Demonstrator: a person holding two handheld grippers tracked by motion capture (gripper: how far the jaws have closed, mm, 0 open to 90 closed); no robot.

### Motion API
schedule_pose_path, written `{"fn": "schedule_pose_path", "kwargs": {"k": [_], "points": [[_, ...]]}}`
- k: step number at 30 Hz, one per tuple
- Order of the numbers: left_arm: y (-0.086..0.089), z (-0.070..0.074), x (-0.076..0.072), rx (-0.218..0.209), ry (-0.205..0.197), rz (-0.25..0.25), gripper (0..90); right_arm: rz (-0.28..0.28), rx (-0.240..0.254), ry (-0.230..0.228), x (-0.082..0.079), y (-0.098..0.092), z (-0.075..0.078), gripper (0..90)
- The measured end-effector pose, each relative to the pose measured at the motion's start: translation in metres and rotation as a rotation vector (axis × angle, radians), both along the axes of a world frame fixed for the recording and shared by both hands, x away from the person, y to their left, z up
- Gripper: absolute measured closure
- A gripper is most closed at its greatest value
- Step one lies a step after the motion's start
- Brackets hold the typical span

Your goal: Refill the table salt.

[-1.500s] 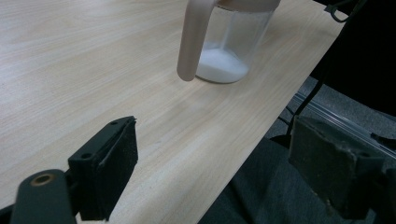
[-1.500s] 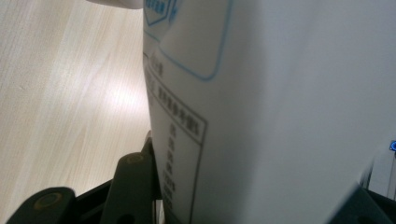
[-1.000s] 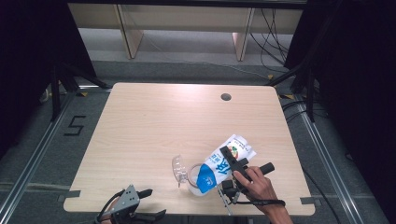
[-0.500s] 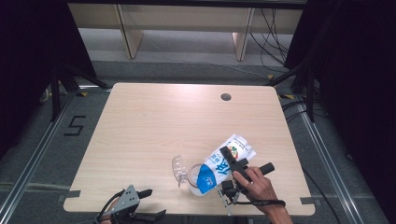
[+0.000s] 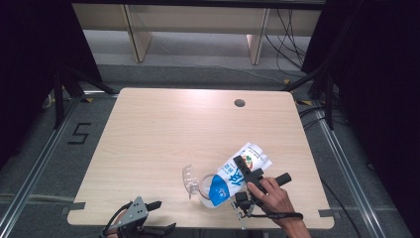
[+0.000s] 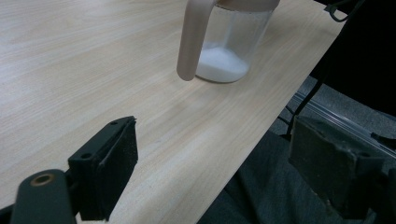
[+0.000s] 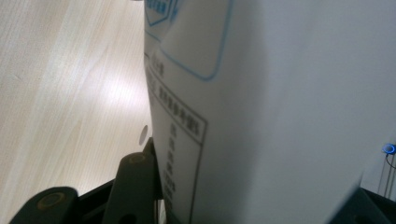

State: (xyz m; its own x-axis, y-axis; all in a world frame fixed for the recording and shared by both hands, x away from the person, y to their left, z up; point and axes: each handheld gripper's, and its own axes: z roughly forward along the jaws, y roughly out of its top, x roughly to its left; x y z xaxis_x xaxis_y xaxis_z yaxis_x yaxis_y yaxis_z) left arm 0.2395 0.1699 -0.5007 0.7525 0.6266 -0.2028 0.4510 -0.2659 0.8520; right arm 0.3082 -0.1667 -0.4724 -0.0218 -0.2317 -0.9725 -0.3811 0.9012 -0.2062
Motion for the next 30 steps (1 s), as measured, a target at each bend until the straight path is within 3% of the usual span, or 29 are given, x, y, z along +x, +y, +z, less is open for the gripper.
{"fn": "schedule_pose_path", "kwargs": {"k": [7, 10, 13, 15, 19, 20, 22, 24, 26, 30], "points": [[0.0001, 0.0001, 0.0, -0.001, -0.001, 0.001, 15.1, 0.008, -0.017, -0.012, 0.0, 0.001, 0.0022, 57.2], [0.0001, 0.0, -0.0001, -0.001, 0.0, 0.001, 15.1, -0.001, 0.004, -0.001, -0.0002, -0.0002, -0.0005, 57.4], [0.0001, -0.0005, 0.0006, -0.007, -0.001, -0.002, 15.1, 0.006, -0.024, -0.021, -0.0002, 0.0005, 0.0017, 57.6], [0.0002, 0.0, 0.0001, 0.001, -0.001, 0.001, 15.1, -0.001, -0.001, -0.005, 0.0, -0.0002, -0.0001, 57.7], [0.0, -0.0005, 0.0006, -0.006, 0.0, -0.002, 15.1, -0.002, -0.026, -0.015, -0.0009, 0.0002, 0.0015, 58.3], [0.0021, 0.0001, 0.0014, 0.033, -0.008, -0.008, 15.1, 0.0, -0.015, -0.009, -0.0007, 0.0002, 0.001, 58.5], [0.0008, 0.0001, 0.0006, 0.01, -0.005, -0.002, 15.1, 0.0, -0.002, -0.002, -0.0001, 0.0001, -0.0001, 58.8], [-0.0002, -0.0006, 0.0007, -0.011, 0.0, -0.001, 15.1, 0.008, -0.025, -0.016, -0.0002, 0.0009, 0.0015, 59.0], [-0.0001, -0.0002, 0.0001, -0.004, 0.001, 0.003, 15.1, 0.025, -0.011, -0.04, -0.0006, 0.0013, 0.0021, 59.1], [-0.0002, -0.0007, 0.0007, -0.011, -0.001, -0.001, 15.1, 0.025, -0.012, -0.039, -0.0007, 0.0016, 0.0027, 59.6]]}}
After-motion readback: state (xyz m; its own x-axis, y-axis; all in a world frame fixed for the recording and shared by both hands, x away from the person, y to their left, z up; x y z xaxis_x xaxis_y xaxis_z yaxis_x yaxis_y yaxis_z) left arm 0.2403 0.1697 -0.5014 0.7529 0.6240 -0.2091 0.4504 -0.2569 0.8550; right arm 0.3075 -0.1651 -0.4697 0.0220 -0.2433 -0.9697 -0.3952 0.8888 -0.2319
